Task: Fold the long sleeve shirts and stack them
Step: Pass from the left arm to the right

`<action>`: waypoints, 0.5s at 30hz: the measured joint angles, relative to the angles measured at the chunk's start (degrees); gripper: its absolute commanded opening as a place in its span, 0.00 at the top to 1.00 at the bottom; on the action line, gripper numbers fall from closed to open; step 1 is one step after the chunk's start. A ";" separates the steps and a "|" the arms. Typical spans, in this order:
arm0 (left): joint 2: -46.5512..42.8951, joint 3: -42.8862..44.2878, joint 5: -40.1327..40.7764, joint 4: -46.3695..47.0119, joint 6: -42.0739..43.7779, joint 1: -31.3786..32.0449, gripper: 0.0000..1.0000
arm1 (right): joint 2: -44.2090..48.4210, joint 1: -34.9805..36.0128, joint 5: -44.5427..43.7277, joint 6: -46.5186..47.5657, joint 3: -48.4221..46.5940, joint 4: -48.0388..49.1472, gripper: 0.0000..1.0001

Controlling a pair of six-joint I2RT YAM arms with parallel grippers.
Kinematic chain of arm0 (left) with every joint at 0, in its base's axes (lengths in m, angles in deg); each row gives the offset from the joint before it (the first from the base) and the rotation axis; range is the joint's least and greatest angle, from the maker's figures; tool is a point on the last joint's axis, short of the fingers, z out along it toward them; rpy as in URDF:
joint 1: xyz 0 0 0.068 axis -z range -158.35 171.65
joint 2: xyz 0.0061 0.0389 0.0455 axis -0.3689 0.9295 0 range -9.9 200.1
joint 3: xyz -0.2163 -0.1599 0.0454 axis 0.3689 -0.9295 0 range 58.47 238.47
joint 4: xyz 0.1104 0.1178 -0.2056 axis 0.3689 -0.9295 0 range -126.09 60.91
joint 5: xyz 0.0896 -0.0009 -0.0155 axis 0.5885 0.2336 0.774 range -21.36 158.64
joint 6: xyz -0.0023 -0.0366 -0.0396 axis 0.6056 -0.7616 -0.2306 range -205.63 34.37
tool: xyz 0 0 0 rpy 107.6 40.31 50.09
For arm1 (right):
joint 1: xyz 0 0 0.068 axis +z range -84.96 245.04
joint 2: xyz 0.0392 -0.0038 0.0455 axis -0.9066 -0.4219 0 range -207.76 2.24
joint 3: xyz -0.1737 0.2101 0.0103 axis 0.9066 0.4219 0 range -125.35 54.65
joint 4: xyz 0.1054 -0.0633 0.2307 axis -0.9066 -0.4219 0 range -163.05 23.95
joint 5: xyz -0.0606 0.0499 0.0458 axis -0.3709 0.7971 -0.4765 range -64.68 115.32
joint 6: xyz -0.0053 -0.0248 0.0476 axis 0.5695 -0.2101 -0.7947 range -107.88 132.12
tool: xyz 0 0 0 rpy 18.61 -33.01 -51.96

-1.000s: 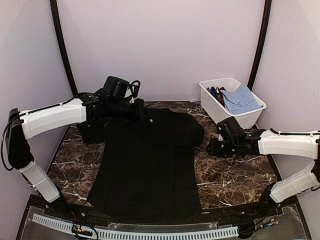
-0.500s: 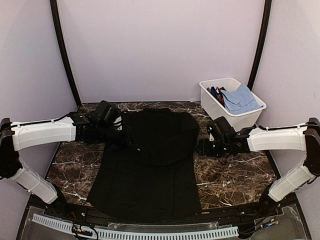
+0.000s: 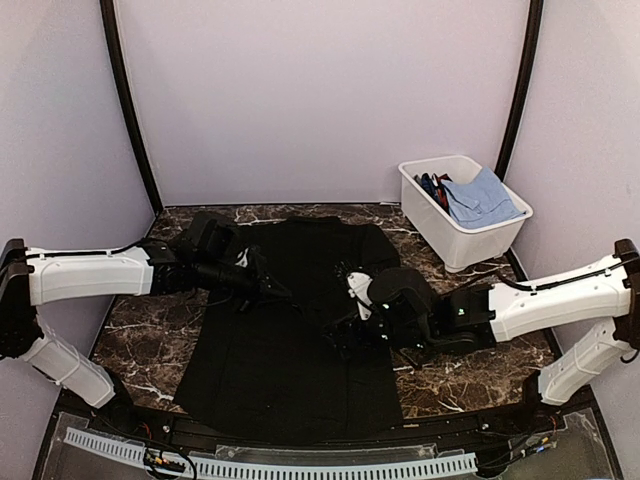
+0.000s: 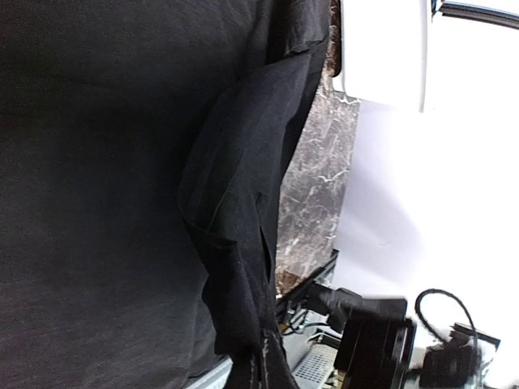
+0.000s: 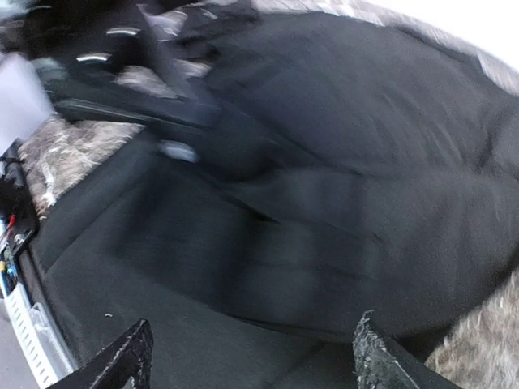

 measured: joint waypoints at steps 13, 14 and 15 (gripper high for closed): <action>1.22 0.72 -2.25 2.82 -3.98 0.02 1.00 | -5.31 5.79 -7.89 12.79 -5.84 3.63 0.24; 1.22 0.72 -2.27 2.91 -3.98 0.04 1.00 | -6.10 5.79 -8.59 13.40 -6.27 3.76 0.27; 1.22 0.76 -2.27 2.93 -3.98 0.11 1.00 | -6.84 5.79 -9.22 13.92 -6.69 3.89 0.30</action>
